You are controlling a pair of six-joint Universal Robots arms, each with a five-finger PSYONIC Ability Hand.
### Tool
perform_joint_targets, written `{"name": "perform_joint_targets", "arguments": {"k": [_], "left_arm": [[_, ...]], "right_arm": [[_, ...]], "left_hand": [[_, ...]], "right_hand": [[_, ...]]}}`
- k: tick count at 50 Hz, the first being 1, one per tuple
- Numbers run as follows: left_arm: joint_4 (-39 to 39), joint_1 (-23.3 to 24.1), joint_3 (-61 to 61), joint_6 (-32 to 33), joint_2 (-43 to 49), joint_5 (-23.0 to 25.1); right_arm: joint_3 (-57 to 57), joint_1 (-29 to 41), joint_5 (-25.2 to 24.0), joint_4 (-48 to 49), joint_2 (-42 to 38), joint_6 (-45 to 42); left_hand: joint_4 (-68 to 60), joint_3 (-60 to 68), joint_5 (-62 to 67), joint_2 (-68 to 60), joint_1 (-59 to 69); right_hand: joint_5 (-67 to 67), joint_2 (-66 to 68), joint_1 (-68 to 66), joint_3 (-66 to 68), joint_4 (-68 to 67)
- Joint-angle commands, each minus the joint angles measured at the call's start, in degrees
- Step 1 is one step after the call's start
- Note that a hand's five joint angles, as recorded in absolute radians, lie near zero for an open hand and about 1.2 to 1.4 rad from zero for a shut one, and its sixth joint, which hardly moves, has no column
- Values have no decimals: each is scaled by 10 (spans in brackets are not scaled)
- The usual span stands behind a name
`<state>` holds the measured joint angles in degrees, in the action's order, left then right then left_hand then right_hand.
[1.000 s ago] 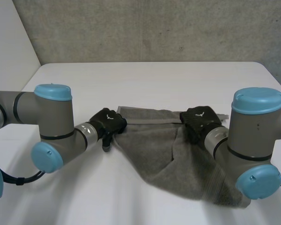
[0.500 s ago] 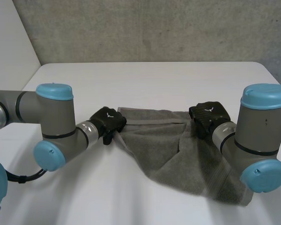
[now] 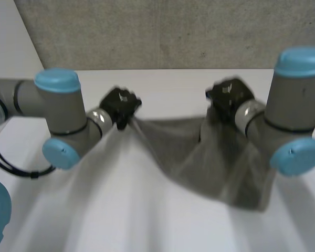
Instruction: Fold the towel.
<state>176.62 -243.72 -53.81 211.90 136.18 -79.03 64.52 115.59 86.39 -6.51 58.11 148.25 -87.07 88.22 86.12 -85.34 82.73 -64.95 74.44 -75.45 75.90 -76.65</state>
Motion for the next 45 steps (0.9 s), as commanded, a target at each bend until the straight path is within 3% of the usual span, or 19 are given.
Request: {"name": "perform_joint_targets", "arguments": {"k": [1,2,6,8,9,11,15,17,24,32,40,45], "left_arm": [[2,-3,215,-84,-11,-112],[2,-5,256,-128,-20,-122],[-2,-8,314,-204,-35,-130],[-14,-10,332,-243,-44,-132],[-15,-10,332,-243,-44,-132],[-42,-11,325,-245,-54,-132],[-86,-12,292,-244,-55,-129],[-121,-13,227,-246,-59,-124],[-103,-19,46,-243,-98,-119],[9,-20,-184,-243,-204,-71],[48,-30,-279,-247,-331,-61],[75,-45,-306,-262,-433,-61]], "right_arm": [[-97,-8,-13,258,41,33],[-72,-10,-19,342,83,62],[-43,-25,-23,422,140,121],[-57,-41,-25,365,135,136],[-57,-41,-25,365,135,136],[-81,-39,-41,254,109,133],[-98,-36,-69,148,73,120],[-95,-35,-85,76,40,94],[-56,-38,-80,41,18,42],[-32,-37,-64,-2,46,35],[-66,-35,4,-52,90,41],[-84,-33,8,-82,148,48]], "left_hand": [[71,-82,-161,53,-27],[71,-82,-161,53,-27],[71,-82,-161,53,-27],[71,-82,-161,53,-27],[71,-82,-161,53,-27],[71,-82,-161,53,-27],[71,-82,-161,53,-27],[71,-82,-161,53,-27],[71,-82,-161,53,-27],[71,-82,-161,53,-27],[71,-82,-161,53,-27],[71,-82,-161,53,-27]], "right_hand": [[-50,56,-45,41,-34],[-50,56,-45,41,-34],[-50,56,-45,41,-34],[-50,56,-45,41,-34],[-50,56,-45,41,-34],[-50,56,-45,41,-34],[-50,56,-45,41,-34],[-50,56,-45,41,-34],[-50,56,-45,41,-34],[-50,56,-45,41,-34],[-50,56,-45,41,-34],[-50,56,-45,41,-34]]}}
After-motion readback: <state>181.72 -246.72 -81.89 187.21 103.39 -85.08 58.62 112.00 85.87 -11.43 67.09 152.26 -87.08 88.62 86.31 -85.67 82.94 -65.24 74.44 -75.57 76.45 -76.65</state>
